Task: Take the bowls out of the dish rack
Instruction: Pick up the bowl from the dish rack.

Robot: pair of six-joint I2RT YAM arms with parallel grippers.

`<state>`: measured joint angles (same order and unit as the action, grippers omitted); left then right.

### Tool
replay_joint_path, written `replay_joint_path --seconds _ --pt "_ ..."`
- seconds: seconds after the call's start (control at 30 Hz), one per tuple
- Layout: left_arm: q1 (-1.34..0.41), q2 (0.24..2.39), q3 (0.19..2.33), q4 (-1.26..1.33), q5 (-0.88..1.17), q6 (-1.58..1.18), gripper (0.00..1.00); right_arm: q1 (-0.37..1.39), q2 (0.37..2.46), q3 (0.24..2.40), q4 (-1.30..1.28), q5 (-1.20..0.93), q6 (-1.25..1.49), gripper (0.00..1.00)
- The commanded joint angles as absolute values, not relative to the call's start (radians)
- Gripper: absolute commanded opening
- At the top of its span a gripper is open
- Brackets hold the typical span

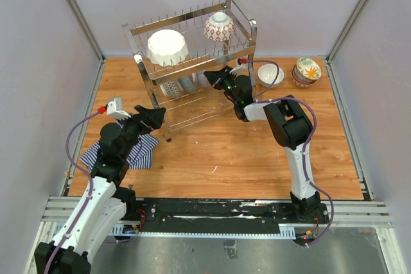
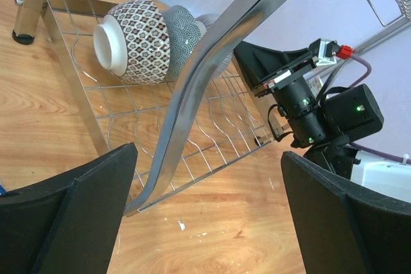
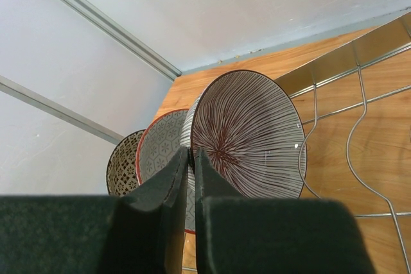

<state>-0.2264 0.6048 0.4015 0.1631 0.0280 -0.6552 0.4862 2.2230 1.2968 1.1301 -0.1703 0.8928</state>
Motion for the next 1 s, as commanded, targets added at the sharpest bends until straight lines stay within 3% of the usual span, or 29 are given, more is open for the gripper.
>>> replay_joint_path --seconds 0.0,0.37,0.97 --pt "-0.233 0.598 0.400 0.196 0.028 -0.649 1.00 0.485 2.181 1.334 1.107 -0.164 0.906 0.01" --pt "-0.233 0.596 0.403 0.195 0.028 -0.647 1.00 0.499 2.192 1.394 1.013 -0.169 0.863 0.01" --pt "-0.233 0.591 0.398 0.191 0.027 -0.644 1.00 0.522 2.231 1.420 0.938 -0.194 0.824 0.14"
